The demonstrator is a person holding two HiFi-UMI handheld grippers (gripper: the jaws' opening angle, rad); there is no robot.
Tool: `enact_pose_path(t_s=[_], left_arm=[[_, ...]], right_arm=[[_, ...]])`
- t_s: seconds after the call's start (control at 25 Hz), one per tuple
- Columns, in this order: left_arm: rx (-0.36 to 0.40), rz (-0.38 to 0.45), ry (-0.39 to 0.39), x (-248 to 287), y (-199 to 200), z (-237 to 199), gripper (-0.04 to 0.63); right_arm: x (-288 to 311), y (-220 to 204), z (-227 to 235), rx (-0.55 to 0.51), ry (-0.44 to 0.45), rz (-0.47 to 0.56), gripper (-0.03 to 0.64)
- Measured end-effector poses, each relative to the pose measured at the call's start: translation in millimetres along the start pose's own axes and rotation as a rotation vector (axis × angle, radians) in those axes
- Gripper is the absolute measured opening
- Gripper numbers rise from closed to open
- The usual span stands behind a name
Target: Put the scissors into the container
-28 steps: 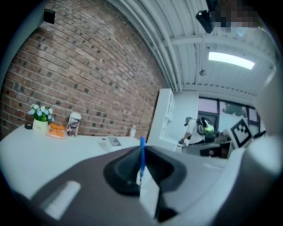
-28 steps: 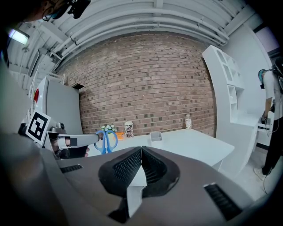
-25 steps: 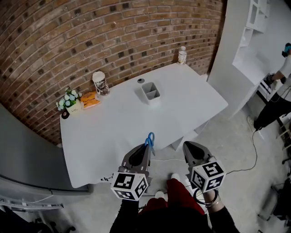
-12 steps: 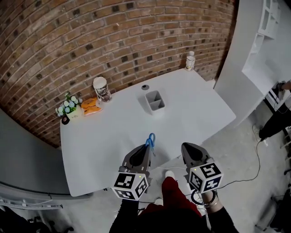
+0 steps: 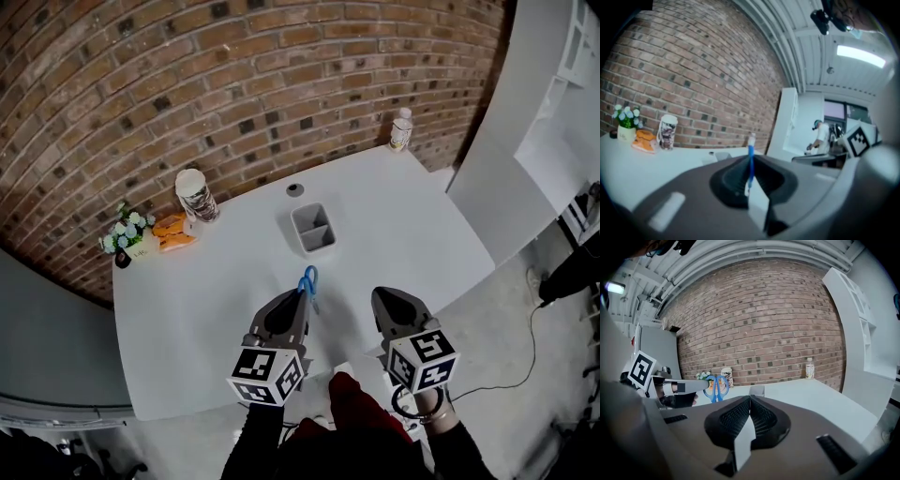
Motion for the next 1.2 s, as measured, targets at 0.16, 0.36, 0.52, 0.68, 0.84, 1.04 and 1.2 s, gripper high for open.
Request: enact_pose_path(t_s=[0.16, 0.36, 0.52, 0.68, 0.84, 1.04, 1.2], left_arm=[[-0.004, -0.008, 0.024, 32, 2, -7, 0.023], [-0.006, -0.013, 0.057, 66, 8, -20, 0.021], [-0.021, -0.019, 0.079, 89, 8, -29, 0.021], [-0.017, -0.014, 0.097, 110, 14, -37, 0.021], [-0.002, -0.005, 0.114, 129, 23, -45, 0.021], [0.008, 0.004, 0.128, 153, 31, -54, 0.021], [0.004, -0.004, 0.130, 170, 31, -59, 0.021]], right_arm=[[26, 4, 23, -0.006, 0.026, -0.017, 0.009], [60, 11, 43, -0.013, 0.065, -0.039, 0.008], [84, 15, 53, -0.018, 0.097, -0.054, 0.009], [104, 17, 63, -0.018, 0.120, -0.063, 0.009], [120, 16, 73, -0.013, 0.139, -0.067, 0.008], [138, 14, 85, -0.011, 0.156, -0.082, 0.008], [152, 12, 91, -0.014, 0.162, -0.100, 0.009]])
Point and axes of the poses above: the fingertips, and each gripper's own axes: x forward along the fingers, z to its right, y out of its top, the point moved 3 cm from there along -x, backward along the fingers, and after that the axes turned 5 degrees about z, right-handed, at the moved point
